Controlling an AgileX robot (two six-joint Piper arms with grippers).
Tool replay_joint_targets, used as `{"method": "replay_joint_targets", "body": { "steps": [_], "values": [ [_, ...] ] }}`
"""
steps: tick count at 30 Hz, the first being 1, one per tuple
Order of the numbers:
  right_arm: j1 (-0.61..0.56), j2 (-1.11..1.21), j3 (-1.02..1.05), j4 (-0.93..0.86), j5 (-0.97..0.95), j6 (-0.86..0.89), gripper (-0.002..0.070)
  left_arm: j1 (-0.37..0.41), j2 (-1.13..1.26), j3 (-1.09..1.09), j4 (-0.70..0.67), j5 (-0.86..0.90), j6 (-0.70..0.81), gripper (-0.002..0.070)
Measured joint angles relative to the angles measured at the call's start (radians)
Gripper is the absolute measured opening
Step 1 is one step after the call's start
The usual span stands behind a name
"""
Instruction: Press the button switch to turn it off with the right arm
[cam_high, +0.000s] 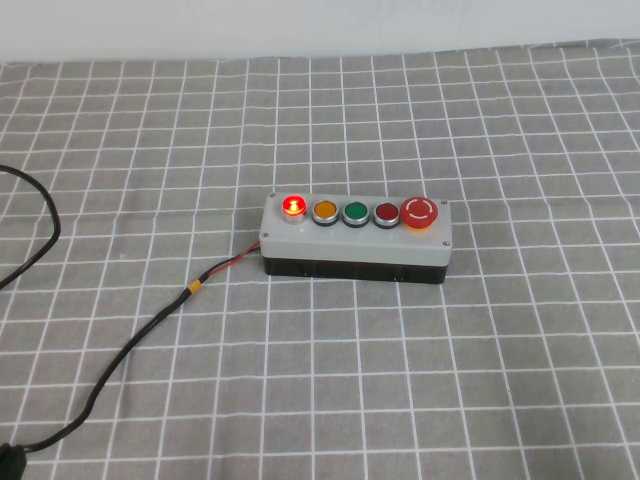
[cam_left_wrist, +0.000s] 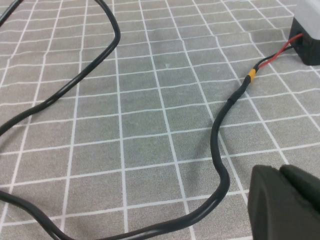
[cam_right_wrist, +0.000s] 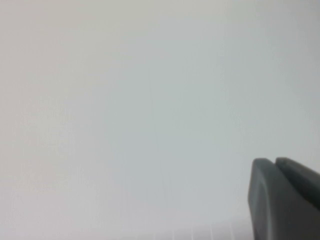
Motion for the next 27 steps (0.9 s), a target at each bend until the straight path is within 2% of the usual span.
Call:
{"method": "replay_joint_targets", "body": {
  "steps": [5,10,16,23,27],
  "values": [
    [0.0,-0.003,0.0,0.014,-0.367,-0.002,-0.0016,0.0,0.0,0.0,0.0,0.0,0.0,-0.0003],
    [0.0,-0.006,-0.144,0.039,-0.349,-0.002,-0.0016,0.0,0.0,0.0,0.0,0.0,0.0,-0.0003],
    [-0.002,0.035,-0.502,0.055,0.096,-0.002,-0.0016,0.0,0.0,0.0,0.0,0.0,0.0,-0.0003],
    [-0.002,0.368,-0.865,0.101,0.713,-0.004,-0.0016,0.0,0.0,0.0,0.0,0.0,0.0,-0.0003],
    [-0.002,0.562,-0.971,0.121,0.868,-0.045,-0.0016,0.0,0.0,0.0,0.0,0.0,0.0,-0.0003]
  ]
}}
